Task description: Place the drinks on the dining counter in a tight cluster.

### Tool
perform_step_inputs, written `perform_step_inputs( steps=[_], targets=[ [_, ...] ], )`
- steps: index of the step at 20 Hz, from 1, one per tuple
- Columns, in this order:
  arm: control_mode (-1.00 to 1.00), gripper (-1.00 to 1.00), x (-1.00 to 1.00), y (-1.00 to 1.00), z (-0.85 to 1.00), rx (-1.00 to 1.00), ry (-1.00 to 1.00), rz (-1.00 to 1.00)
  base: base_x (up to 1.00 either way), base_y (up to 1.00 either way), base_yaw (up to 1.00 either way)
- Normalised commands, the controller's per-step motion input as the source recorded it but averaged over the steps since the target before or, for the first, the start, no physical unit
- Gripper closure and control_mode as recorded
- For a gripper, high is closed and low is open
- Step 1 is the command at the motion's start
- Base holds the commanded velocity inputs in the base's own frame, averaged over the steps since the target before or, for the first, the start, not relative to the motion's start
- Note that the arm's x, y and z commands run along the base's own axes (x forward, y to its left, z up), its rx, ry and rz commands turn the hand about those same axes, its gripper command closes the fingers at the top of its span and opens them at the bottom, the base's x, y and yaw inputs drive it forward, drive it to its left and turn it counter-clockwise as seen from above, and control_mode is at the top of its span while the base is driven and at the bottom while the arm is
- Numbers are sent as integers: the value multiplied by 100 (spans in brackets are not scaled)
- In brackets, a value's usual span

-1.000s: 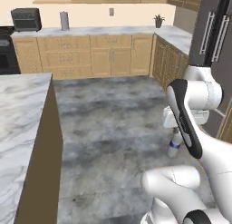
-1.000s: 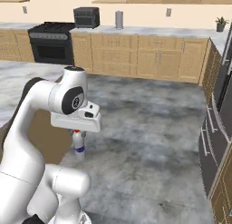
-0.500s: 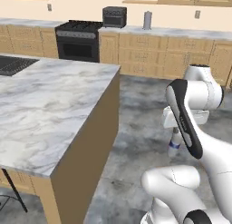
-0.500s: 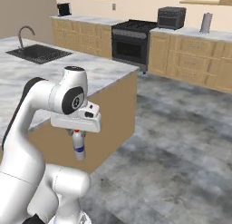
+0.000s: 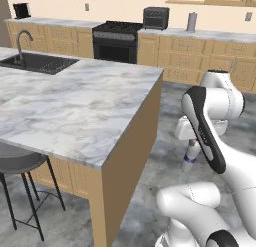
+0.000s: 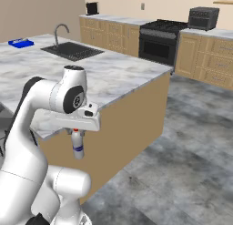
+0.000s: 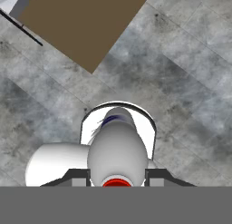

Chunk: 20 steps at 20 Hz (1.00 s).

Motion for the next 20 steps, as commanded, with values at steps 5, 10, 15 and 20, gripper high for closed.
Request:
perform_step_inputs(
  steps=[5,10,15,20],
  targets=[
    [100,100,0,0,0,0,0,0,-1,100,0],
    [100,100,0,0,0,0,0,0,0,100,-6],
    [100,100,0,0,0,0,0,0,4,100,-21],
    [100,100,0,0,0,0,0,0,26,99,-32]
  ],
)
